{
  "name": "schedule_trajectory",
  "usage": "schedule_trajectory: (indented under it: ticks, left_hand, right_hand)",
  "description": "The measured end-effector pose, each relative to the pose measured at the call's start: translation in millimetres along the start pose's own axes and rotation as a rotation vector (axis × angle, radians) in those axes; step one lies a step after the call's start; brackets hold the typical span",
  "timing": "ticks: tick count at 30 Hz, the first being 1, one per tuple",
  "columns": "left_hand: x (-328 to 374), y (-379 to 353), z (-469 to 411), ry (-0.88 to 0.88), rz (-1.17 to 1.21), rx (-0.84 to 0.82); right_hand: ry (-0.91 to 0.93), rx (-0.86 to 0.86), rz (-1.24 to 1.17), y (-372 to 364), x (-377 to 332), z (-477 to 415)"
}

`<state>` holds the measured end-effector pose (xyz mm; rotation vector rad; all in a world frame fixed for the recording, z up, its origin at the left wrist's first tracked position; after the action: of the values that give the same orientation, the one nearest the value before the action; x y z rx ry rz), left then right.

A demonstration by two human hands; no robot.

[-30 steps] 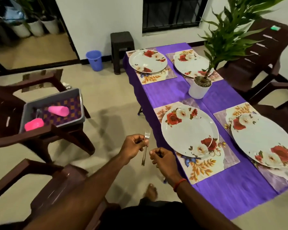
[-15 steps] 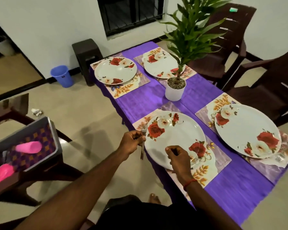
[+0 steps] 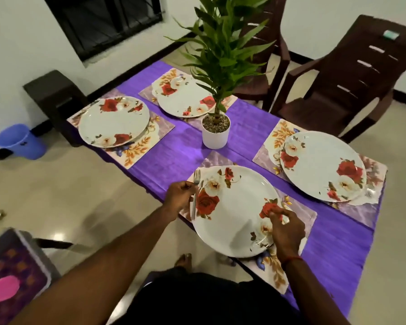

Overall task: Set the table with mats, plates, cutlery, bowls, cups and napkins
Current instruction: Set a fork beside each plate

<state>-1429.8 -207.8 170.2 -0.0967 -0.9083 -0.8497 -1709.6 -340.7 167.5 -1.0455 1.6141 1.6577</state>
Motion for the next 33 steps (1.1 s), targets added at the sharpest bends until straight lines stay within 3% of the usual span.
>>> schedule_trajectory:
  ticks: [5, 16, 25, 33]
  left_hand:
    - [13, 15, -46, -0.034, -0.160, -0.064]
    - [17, 25, -102, -0.122, -0.463, -0.198]
    - [26, 13, -107, -0.040, -0.486, -0.218]
    - [29, 13, -111, -0.216, -0.658, -0.181]
  right_hand:
    - [-0.167, -0.050, 0.119, -19, 30, 14]
    - [-0.202, 0.052, 0.232, -16, 46, 34]
    - [-0.272, 0.124, 0.131, -10, 42, 42]
    - [-0.282, 0.132, 0.071, -11, 42, 45]
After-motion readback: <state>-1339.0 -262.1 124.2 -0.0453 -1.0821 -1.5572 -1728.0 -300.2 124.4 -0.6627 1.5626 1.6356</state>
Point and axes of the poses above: each hand's wrist, its own z-axis away from the middle knuckle, its own y-axis out of the back of the hand, x = y × z, the point moved 1 cm from there along -z, towards the middle knuckle, and after that the axes turned 12 degrees about y, right-handed, at the moved point
